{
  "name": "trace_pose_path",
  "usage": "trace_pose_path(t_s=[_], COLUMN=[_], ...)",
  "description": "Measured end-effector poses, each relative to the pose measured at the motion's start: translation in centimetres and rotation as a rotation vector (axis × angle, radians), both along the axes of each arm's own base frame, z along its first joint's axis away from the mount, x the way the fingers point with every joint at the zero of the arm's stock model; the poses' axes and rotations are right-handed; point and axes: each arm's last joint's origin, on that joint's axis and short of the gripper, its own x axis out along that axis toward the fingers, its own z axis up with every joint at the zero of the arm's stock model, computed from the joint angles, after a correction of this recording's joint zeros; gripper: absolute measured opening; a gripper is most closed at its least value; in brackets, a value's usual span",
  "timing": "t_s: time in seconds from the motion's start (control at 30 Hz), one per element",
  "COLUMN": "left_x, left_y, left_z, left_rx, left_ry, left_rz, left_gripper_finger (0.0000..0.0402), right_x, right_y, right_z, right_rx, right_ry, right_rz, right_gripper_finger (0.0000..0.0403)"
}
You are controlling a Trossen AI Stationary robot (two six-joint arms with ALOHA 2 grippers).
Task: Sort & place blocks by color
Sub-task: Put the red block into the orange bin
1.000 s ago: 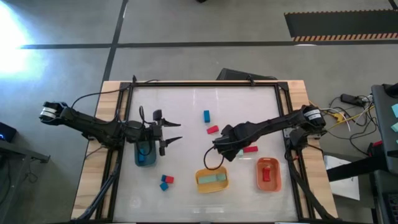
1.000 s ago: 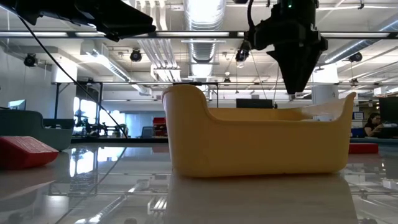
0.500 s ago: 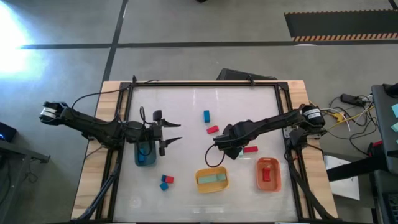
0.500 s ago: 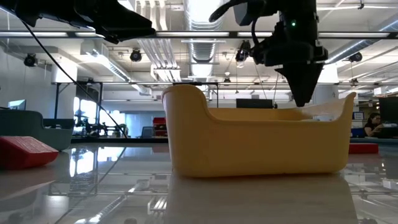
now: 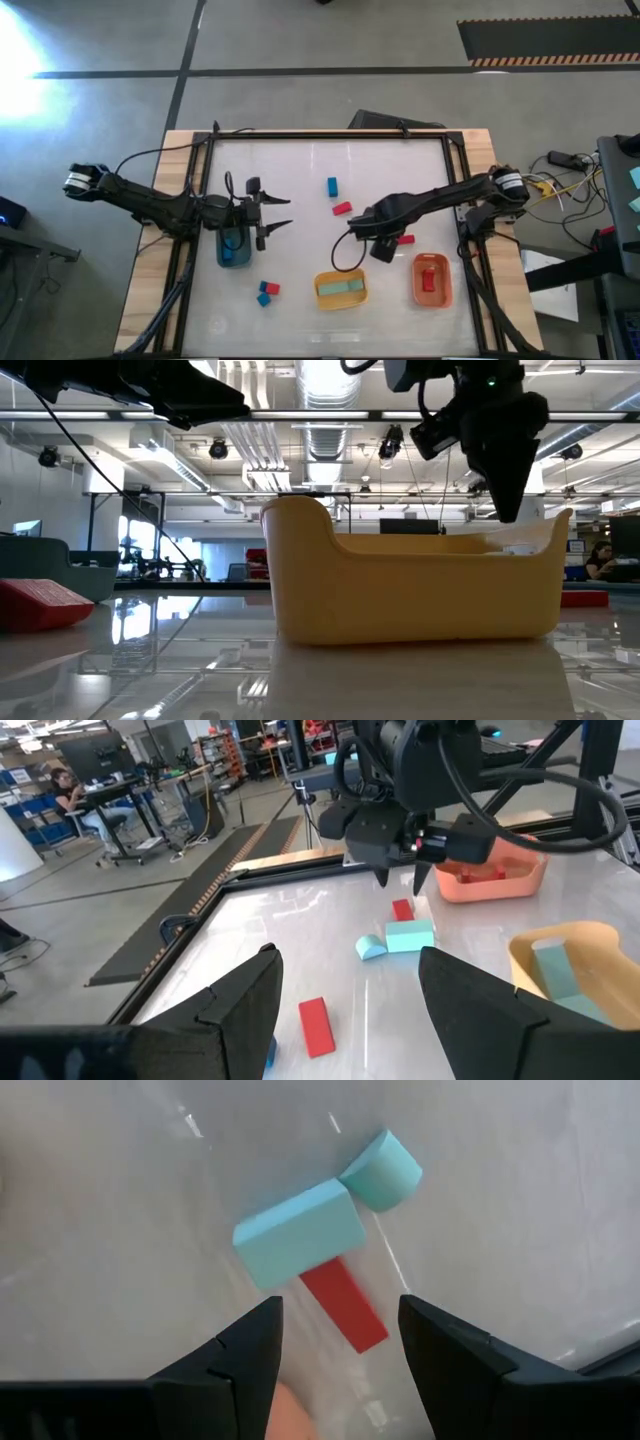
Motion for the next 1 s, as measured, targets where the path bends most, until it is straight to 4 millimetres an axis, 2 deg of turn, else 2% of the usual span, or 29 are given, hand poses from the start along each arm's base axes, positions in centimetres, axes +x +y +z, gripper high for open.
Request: trace_pose_path(t_s=[0.17, 0.43, 0.63, 0.8, 1.0], left_x=[0.0, 0.0, 0.0, 0.0, 0.0], left_y=[0.0, 0.0, 0.0, 0.0, 0.0], left_z=[0.0, 0.0, 0.1, 0.3, 0.3], left_rx=[0.000, 0.000, -0.002, -0.008, -0.032], left_ry=[0.000, -0.003, -0.011, -0.030, -0.032], left_rz=[0.000, 0.000, 0.000, 0.001, 0.003], left_gripper_finger=[0.0219, 0.0219, 0.0219, 0.0219, 0.0219], right_x=[-2.2, -5.9, -8.5, -9.5, -9.5], right_y=[-0.4, -1.7, -2.5, -3.0, -2.9], right_z=[0.3, 0.8, 0.9, 1.0, 0.6], right_rx=[0.015, 0.063, -0.014, -0.158, -0.107], right_ry=[-0.028, -0.250, -0.297, -0.308, -0.297], right_rz=[0.054, 0.101, 0.144, 0.260, 0.328], right_gripper_finger=[0.0189, 0.0189, 0.0189, 0.0189, 0.0206])
